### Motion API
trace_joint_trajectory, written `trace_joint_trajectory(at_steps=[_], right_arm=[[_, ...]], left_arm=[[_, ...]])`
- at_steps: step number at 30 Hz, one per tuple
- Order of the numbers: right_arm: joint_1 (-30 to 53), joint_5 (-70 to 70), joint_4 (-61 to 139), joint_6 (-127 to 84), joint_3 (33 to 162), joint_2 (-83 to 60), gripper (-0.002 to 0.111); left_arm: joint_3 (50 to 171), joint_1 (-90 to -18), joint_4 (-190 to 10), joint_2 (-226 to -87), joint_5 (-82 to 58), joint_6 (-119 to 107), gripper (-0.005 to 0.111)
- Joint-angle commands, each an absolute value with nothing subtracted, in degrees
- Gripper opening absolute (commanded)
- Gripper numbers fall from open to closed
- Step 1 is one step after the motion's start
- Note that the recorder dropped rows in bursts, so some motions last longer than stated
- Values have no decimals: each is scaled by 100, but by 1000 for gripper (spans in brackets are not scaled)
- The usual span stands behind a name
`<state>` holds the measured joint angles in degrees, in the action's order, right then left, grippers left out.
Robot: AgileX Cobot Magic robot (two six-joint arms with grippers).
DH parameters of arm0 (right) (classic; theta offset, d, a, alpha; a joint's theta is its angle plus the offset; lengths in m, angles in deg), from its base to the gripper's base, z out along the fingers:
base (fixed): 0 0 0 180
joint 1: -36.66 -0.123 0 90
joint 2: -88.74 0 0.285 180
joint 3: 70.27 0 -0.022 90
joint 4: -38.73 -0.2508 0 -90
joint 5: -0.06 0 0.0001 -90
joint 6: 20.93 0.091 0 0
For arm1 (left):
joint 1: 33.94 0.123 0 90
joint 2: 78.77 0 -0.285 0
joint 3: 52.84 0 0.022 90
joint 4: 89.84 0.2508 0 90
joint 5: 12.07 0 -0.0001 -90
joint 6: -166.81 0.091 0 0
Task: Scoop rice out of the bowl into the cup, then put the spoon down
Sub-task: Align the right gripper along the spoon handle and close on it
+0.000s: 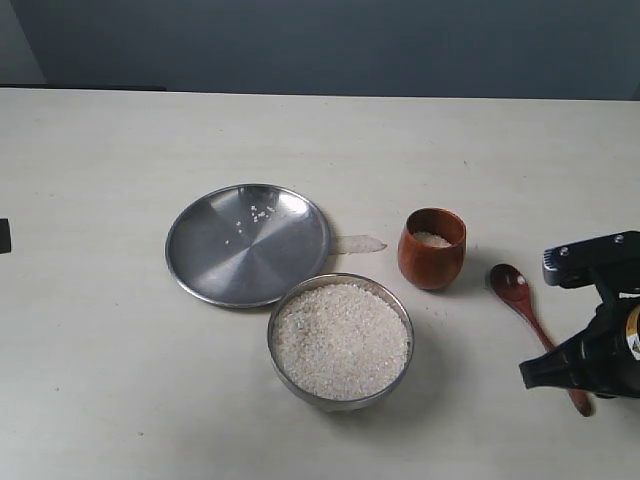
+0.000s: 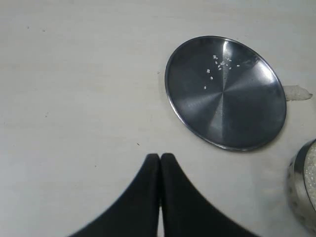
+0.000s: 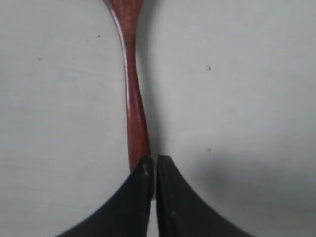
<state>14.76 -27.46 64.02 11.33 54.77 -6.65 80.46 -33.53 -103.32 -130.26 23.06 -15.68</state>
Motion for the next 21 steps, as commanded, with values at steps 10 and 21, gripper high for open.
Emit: trace_joint_trajectory(at_steps=[10, 21], right_arm=[[1494, -2247, 6428, 1038, 5510, -201, 38], [1494, -2057, 6797, 1107, 5510, 194, 31]], left_arm=[[8071, -3346, -10305, -13038, 2255, -1554, 0], [8071, -3346, -10305, -13038, 2255, -1554, 0]])
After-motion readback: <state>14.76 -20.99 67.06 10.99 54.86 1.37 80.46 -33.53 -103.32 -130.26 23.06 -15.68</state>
